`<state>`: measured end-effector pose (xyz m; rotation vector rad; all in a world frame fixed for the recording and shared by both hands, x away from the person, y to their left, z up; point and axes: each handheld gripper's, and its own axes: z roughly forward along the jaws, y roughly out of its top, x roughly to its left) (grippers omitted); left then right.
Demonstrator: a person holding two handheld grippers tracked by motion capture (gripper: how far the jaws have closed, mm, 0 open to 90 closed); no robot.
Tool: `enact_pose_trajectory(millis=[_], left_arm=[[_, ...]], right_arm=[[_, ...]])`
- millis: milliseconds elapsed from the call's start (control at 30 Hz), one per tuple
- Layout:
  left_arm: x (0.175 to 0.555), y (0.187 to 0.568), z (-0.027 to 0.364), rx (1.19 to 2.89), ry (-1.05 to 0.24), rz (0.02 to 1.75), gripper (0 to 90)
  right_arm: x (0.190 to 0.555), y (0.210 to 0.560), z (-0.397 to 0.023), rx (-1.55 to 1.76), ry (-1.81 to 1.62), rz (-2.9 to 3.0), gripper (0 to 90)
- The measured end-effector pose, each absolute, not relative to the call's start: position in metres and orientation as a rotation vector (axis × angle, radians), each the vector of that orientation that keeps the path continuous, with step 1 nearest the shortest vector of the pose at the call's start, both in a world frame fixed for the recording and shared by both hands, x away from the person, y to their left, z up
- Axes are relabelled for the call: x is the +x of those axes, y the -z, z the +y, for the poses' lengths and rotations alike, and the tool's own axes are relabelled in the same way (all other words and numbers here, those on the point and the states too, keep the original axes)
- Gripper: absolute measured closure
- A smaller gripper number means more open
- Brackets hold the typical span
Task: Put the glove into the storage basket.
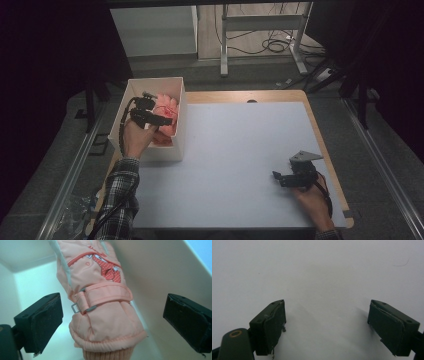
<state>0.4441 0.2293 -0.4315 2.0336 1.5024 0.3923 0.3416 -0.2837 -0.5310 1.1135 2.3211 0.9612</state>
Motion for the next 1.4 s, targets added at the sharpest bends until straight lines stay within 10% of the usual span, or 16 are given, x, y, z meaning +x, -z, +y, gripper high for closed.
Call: enact_pose_trajectory(millis=[1400], left_arm=[[0.378, 0.426, 0.229, 2.044, -0.417, 1.285, 3.9]], right_arm=[[0.342, 0.531, -0.284, 1.113, -0.96, 2.32, 15.3]])
